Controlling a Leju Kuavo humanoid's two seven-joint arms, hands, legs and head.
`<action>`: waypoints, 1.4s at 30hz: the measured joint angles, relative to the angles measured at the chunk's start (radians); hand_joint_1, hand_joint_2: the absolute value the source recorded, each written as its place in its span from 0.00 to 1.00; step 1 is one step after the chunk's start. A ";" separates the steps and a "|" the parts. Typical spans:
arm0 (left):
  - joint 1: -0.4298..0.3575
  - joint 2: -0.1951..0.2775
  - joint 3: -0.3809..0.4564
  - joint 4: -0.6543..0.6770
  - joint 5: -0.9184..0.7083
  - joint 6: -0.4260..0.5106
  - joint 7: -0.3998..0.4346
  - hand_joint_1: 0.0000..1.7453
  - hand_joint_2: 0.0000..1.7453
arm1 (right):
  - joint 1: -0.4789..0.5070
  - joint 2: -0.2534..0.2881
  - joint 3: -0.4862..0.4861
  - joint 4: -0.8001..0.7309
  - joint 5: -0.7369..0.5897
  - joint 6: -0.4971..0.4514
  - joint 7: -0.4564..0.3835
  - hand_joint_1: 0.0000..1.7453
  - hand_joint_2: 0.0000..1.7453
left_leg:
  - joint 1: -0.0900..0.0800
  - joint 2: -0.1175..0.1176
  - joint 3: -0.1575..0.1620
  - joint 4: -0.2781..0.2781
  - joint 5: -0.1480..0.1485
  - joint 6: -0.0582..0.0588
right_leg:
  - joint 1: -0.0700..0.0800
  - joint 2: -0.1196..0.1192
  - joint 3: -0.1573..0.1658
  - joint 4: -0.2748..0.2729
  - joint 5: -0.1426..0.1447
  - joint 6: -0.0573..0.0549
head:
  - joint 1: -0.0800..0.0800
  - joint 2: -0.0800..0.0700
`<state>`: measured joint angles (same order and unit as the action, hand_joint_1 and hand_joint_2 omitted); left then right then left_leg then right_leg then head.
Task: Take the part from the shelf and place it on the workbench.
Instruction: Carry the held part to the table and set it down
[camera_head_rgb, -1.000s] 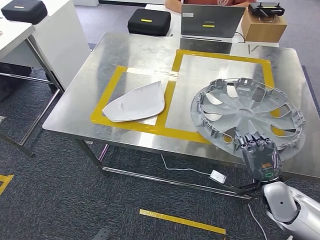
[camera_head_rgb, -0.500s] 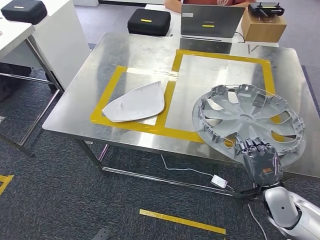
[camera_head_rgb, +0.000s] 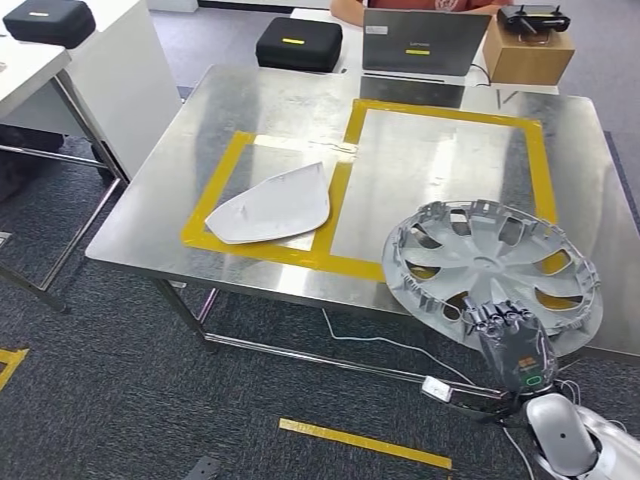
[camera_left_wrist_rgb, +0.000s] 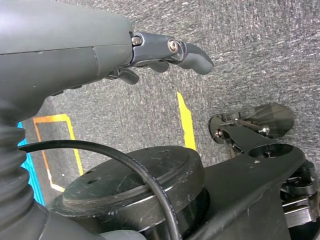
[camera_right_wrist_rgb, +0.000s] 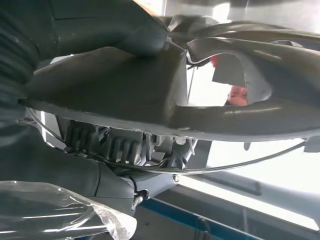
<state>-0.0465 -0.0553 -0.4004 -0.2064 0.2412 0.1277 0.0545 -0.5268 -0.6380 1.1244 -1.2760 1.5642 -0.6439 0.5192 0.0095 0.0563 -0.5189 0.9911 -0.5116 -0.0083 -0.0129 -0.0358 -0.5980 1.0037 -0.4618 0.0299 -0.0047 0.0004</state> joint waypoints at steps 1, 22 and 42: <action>0.000 0.000 0.000 0.000 0.000 0.000 0.000 0.00 1.00 | 0.018 0.004 -0.030 0.000 0.000 0.004 -0.044 1.00 1.00 | 0.000 0.000 -0.001 0.000 0.000 0.000 | 0.000 0.000 0.000 0.000 0.000 0.000 | 0.000 0.000; 0.000 0.001 0.000 0.000 0.000 0.016 -0.002 0.00 1.00 | 0.110 0.048 -0.323 -0.002 -0.001 0.063 -0.133 1.00 1.00 | 0.000 0.000 0.000 0.000 0.000 0.000 | 0.000 0.000 -0.001 0.000 0.000 0.000 | 0.000 0.000; 0.000 0.002 0.000 0.000 0.000 0.022 0.001 0.00 1.00 | 0.114 0.037 -0.333 0.000 -0.001 0.064 -0.134 1.00 1.00 | 0.000 0.000 0.000 0.000 0.000 0.000 | 0.000 0.001 -0.001 0.000 0.000 0.000 | 0.000 0.000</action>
<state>-0.0466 -0.0538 -0.4005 -0.2064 0.2411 0.1495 0.0557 -0.4123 -0.6014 0.7912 -1.2760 1.5637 -0.5795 0.3856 0.0094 0.0565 -0.5187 0.9912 -0.5116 -0.0083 -0.0129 -0.0352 -0.5987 1.0037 -0.4618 0.0299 -0.0047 0.0004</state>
